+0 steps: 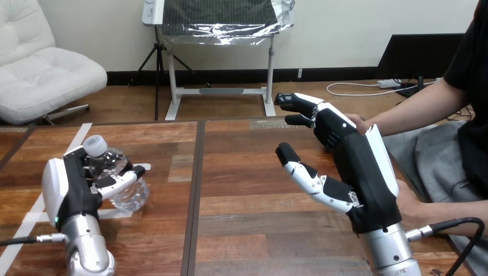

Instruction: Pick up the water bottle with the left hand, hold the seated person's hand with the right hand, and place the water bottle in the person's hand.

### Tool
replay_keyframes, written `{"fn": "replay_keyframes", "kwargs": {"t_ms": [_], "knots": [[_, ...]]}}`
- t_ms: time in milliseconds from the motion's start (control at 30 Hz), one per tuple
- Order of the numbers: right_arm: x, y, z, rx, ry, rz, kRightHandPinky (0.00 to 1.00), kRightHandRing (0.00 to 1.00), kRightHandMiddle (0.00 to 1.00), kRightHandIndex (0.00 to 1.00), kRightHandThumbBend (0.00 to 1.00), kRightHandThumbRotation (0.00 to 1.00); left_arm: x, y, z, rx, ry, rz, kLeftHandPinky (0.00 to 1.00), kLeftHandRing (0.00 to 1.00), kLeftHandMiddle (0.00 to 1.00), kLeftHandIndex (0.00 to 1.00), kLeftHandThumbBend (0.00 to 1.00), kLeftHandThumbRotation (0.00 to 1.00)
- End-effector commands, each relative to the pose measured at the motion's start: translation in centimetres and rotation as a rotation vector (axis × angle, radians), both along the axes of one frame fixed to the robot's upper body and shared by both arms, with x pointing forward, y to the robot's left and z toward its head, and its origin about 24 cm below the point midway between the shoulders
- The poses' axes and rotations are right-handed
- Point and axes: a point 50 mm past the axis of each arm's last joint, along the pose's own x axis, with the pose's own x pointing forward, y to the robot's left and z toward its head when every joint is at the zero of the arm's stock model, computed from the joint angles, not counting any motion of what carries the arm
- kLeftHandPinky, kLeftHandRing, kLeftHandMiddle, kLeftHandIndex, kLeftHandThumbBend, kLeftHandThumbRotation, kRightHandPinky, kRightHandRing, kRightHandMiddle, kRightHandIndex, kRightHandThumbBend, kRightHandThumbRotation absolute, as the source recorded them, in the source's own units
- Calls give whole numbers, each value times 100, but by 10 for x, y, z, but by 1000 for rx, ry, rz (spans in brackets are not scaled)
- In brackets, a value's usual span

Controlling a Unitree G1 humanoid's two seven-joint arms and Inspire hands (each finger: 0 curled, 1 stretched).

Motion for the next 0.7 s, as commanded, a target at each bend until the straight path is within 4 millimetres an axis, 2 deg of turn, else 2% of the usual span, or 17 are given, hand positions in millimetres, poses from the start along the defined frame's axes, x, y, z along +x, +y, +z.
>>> {"fn": "replay_keyframes", "kwargs": {"t_ms": [0,667], "knots": [[6,2,19,19,-83,7,76,82,80,75,40,17,19,-16,41,-26,-222,-93,41,44,48,49,69,0],[8,4,19,23,-88,10,76,82,80,76,40,17,10,-34,70,-59,-365,-220,43,43,46,48,70,0]]}}
